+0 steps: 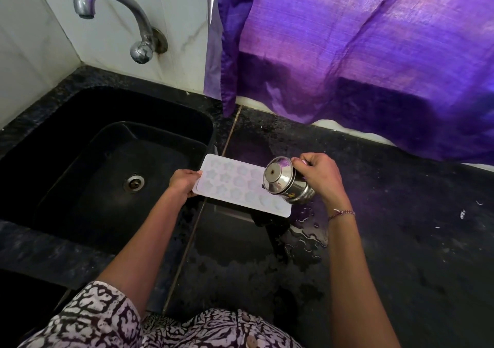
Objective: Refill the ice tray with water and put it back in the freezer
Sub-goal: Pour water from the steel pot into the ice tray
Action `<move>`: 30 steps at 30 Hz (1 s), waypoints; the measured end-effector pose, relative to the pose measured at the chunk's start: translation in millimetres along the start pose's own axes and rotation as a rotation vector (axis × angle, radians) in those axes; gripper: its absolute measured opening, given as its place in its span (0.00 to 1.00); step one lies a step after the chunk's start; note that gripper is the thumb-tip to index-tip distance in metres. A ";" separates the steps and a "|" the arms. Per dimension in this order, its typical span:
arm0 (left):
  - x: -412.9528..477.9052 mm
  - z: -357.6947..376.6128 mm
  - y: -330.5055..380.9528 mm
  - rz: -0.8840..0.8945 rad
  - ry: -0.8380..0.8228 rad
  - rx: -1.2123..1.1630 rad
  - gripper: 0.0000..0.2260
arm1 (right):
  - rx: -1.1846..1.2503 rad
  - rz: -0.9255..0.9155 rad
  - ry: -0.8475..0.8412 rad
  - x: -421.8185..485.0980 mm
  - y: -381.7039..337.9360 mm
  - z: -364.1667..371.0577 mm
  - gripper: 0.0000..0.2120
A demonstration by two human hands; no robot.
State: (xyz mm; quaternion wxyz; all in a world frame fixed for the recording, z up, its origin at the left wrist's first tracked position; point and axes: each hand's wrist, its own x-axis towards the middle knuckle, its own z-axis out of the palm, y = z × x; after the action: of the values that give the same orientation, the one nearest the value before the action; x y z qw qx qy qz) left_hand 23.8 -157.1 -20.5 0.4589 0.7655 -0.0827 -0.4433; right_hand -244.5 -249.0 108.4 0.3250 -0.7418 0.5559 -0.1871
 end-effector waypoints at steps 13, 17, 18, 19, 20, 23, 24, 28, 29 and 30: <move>0.5 0.0 -1.1 -0.001 -0.009 -0.025 0.02 | 0.010 0.016 -0.017 0.2 2.8 -3.3 0.19; -0.2 0.5 -0.4 -0.008 -0.007 -0.018 0.02 | 0.014 0.031 -0.019 -0.2 7.9 -10.0 0.20; -0.8 0.3 -0.1 -0.008 -0.008 -0.015 0.02 | 0.009 0.038 -0.019 -0.2 9.0 -11.6 0.20; -1.6 0.2 0.3 -0.007 -0.010 -0.013 0.03 | 0.006 0.045 -0.019 -0.3 10.1 -13.3 0.19; -2.0 -0.1 0.5 -0.004 -0.012 -0.013 0.03 | 0.006 0.052 -0.019 -0.3 11.1 -14.7 0.19; -3.0 -0.6 1.0 -0.001 -0.011 -0.013 0.02 | 0.011 0.058 -0.016 -0.7 13.5 -18.2 0.19; -2.8 -0.7 1.0 -0.001 -0.009 -0.013 0.02 | 0.011 0.059 -0.017 -0.9 14.1 -19.0 0.19; -3.3 -0.4 1.9 -0.004 -0.008 0.001 0.03 | -0.001 0.060 -0.025 -1.0 15.9 -20.5 0.18; -3.4 -0.2 2.1 -0.006 -0.010 -0.002 0.03 | -0.005 0.059 -0.027 -0.9 16.3 -20.6 0.17; -2.8 -0.1 2.1 -0.008 -0.010 -0.003 0.02 | -0.008 0.058 -0.027 -1.0 16.5 -20.7 0.17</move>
State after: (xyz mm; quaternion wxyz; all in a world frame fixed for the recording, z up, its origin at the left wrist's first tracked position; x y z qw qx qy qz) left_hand 22.8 -156.7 -17.2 0.4579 0.7629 -0.0813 -0.4491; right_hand -269.6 -256.6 112.0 0.3349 -0.7291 0.5735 -0.1655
